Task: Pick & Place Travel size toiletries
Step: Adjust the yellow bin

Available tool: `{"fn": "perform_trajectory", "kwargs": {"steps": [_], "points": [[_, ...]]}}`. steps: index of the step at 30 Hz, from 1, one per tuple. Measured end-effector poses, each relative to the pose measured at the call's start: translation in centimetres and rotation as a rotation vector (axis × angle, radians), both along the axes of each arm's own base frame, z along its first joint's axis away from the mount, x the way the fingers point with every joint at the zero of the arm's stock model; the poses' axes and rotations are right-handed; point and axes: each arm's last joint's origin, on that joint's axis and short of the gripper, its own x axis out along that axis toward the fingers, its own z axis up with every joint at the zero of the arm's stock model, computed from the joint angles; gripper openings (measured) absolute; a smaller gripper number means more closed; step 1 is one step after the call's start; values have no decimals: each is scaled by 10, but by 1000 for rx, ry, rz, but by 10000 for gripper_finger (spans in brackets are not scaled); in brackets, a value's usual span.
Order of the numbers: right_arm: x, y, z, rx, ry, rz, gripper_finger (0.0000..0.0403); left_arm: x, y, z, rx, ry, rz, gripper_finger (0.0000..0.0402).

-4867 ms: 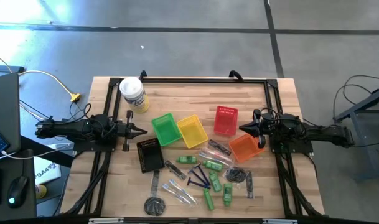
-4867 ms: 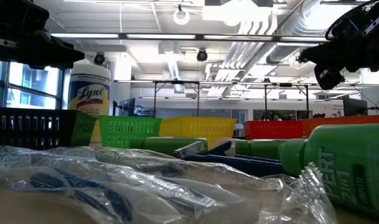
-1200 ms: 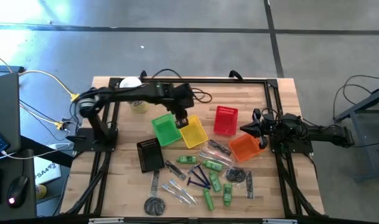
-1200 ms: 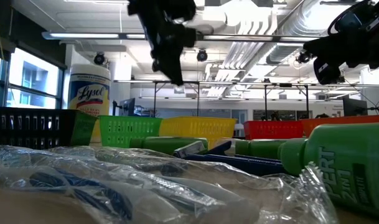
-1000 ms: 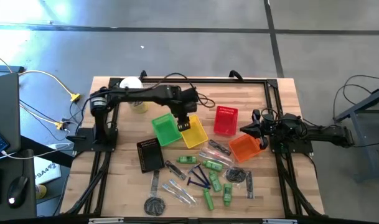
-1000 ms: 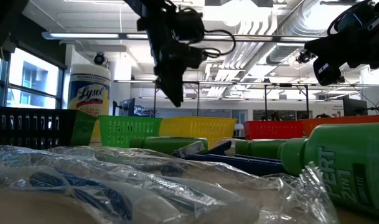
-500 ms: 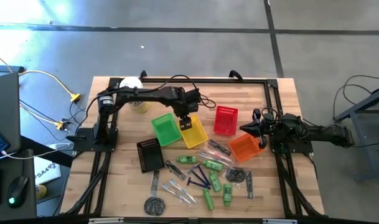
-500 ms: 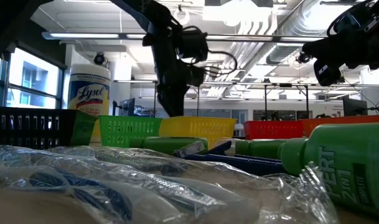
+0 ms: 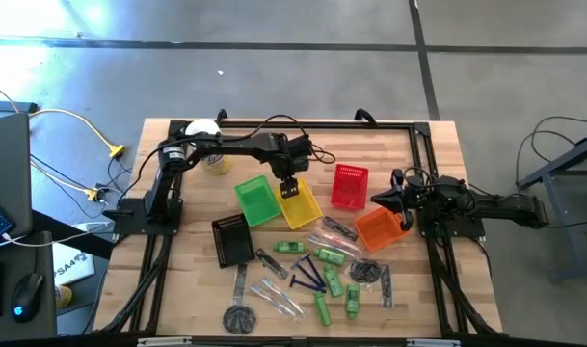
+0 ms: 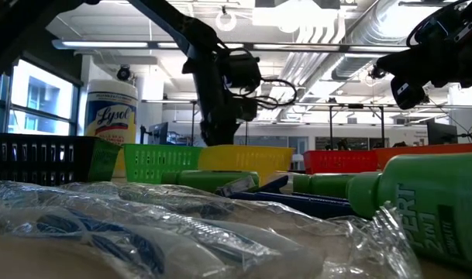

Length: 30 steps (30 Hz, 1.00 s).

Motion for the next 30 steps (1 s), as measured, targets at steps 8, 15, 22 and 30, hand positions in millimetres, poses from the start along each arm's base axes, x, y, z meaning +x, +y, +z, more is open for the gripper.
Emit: {"fn": "perform_trajectory", "kwargs": {"steps": [8, 15, 22, 30], "points": [[0, 0, 0, -2, 0, 0, 2, 5, 2, 1, 62, -46, -40, 76], [0, 0, 0, -3, 1, 0, 2, 9, 7, 4, 97, -98, -78, 10], [0, 0, 0, -3, 1, 0, 2, 8, 23, 6, 140, -138, -59, 12], [0, 0, -1, -3, 5, -1, 2, 7, 38, 9, 167, -185, -26, 8]]}}
